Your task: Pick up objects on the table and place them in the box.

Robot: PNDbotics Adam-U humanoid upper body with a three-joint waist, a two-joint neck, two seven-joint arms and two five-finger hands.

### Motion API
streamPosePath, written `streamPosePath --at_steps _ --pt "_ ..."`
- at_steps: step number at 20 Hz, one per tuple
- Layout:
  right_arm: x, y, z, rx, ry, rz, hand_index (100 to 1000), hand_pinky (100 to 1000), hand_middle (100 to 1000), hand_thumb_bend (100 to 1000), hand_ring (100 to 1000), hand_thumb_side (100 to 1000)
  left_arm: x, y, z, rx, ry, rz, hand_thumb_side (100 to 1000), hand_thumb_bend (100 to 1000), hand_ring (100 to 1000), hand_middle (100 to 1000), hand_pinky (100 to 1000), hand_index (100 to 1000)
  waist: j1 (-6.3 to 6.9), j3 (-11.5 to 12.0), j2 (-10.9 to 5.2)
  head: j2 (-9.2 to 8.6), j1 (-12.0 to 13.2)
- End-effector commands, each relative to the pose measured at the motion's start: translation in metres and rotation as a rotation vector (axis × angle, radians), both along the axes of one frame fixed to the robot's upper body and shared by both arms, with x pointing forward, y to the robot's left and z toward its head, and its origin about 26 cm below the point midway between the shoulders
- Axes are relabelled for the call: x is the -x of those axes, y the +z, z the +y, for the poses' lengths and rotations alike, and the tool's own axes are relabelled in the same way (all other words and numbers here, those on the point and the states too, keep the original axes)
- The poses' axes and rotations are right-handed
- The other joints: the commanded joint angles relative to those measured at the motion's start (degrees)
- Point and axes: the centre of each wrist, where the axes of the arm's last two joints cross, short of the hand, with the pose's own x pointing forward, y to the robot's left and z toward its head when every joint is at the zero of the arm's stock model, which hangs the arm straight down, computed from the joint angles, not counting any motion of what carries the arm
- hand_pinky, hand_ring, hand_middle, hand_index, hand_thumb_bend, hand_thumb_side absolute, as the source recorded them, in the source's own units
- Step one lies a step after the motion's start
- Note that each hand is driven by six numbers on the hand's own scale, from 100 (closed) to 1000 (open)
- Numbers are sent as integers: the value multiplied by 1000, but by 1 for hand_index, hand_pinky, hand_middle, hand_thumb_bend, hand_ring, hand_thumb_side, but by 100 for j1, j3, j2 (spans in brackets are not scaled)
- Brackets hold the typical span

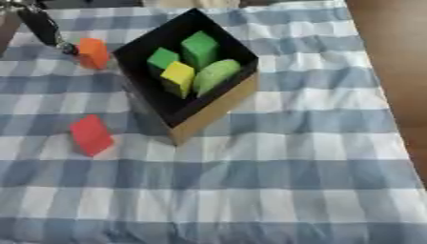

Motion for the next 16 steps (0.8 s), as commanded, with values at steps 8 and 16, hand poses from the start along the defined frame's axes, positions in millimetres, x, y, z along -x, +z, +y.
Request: streamPosePath --at_steps 8,16 --pt "1 7 1 100 6 -111 1000 1000 383 100 1000 524 -12 7 8 -58 54 -13 100 668 915 824 932 888 -9 -71 59 -370 25" --pt "-1 8 2 110 7 -116 1000 1000 378 100 1000 523 -17 -1 15 -91 96 18 100 651 914 826 923 888 23 -139 146 -396 31"
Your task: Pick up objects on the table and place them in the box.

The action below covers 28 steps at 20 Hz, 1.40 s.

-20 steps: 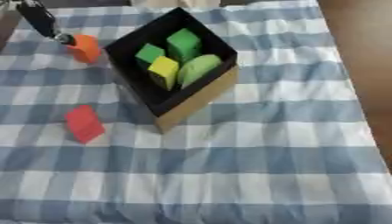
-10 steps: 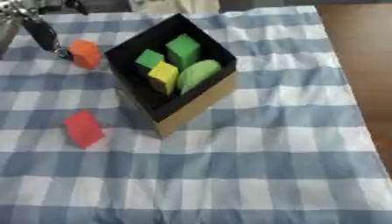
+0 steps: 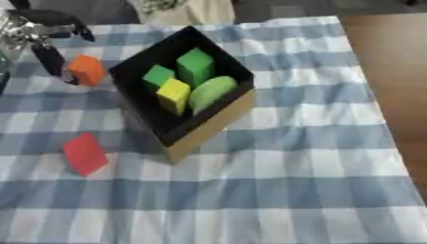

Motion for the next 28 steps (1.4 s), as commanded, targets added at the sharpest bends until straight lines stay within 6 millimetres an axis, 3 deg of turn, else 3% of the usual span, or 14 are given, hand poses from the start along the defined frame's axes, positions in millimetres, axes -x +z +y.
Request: streamPosePath --at_steps 1,24,28 --pt "1 9 -1 120 10 -105 1000 1000 378 100 1000 523 0 15 4 -11 11 -29 100 648 914 826 922 887 28 -8 -13 -73 8" --pt "-3 9 4 146 13 -105 1000 1000 357 100 1000 524 -6 3 3 28 138 -61 100 424 905 820 895 868 76 -150 182 -121 101" --pt "-3 8 4 150 14 -103 1000 1000 353 100 1000 524 -7 0 6 6 164 -38 100 443 899 814 888 860 83 -163 202 -128 105"
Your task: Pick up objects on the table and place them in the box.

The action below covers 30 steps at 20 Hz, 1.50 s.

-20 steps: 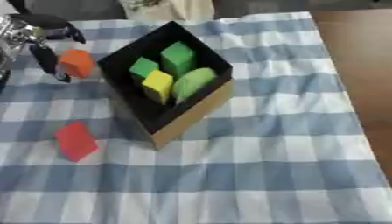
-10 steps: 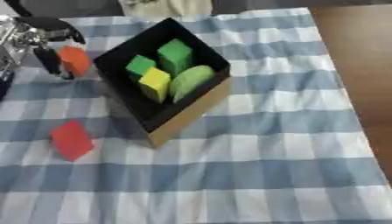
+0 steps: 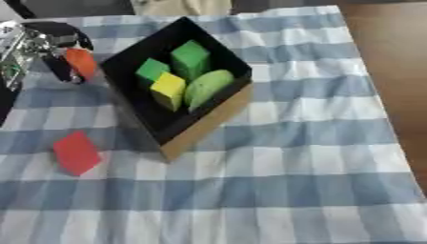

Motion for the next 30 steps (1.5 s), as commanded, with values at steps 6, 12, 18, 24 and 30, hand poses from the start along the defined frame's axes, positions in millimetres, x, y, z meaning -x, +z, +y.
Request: streamPosePath --at_steps 6,12,18,24,30 --pt "1 6 2 124 25 -102 1000 1000 350 100 1000 524 1 22 7 -14 49 -42 100 424 896 814 883 859 75 7 -12 -75 21" --pt "1 5 2 126 30 -97 1000 1000 348 100 1000 524 0 19 7 -25 77 -46 100 411 885 807 869 853 68 -5 -24 -90 34" --pt "1 5 3 127 34 -88 1000 1000 348 100 1000 524 0 20 5 -43 76 -81 100 377 815 731 803 794 72 -2 -45 -85 27" --pt "2 5 2 121 33 -81 1000 1000 350 100 1000 523 2 28 4 -44 61 -126 100 357 677 554 718 650 82 3 -92 -55 12" --pt "3 5 0 116 31 -77 1000 1000 352 100 1000 523 11 53 -1 -9 25 -221 100 329 639 523 706 616 91 13 -146 -7 -20"
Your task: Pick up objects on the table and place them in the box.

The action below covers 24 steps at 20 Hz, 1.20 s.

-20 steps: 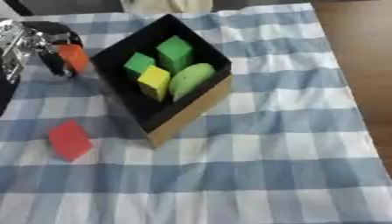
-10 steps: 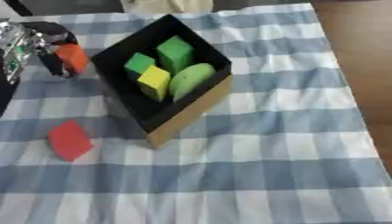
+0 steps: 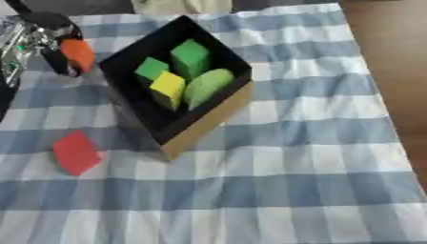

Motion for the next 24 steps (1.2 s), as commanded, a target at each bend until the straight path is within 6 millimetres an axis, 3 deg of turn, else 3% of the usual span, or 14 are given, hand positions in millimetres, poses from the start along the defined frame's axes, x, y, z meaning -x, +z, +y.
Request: streamPosePath --at_steps 1,6,13,19,24 --pt "2 9 -2 111 19 -97 1000 1000 352 100 1000 523 9 38 3 16 -18 -105 100 316 637 522 706 616 58 8 -165 -7 -33" --pt "2 10 -3 107 19 -97 1000 1000 354 100 1000 523 21 63 -22 26 -145 -161 100 295 633 520 707 615 83 -51 -197 -11 -52" --pt "2 10 -2 109 32 -97 1000 1000 353 100 1000 524 39 75 -71 41 -404 -136 100 251 635 521 713 622 54 -49 -202 41 -37" --pt "1 11 -2 106 39 -93 1000 1000 354 100 1000 523 46 67 -104 50 -501 -77 100 262 651 537 724 641 58 -42 -234 84 -9" --pt "1 11 -2 102 40 -90 1000 1000 352 100 1000 523 41 53 -113 53 -503 -24 100 280 671 564 740 672 53 -65 -243 77 -5"
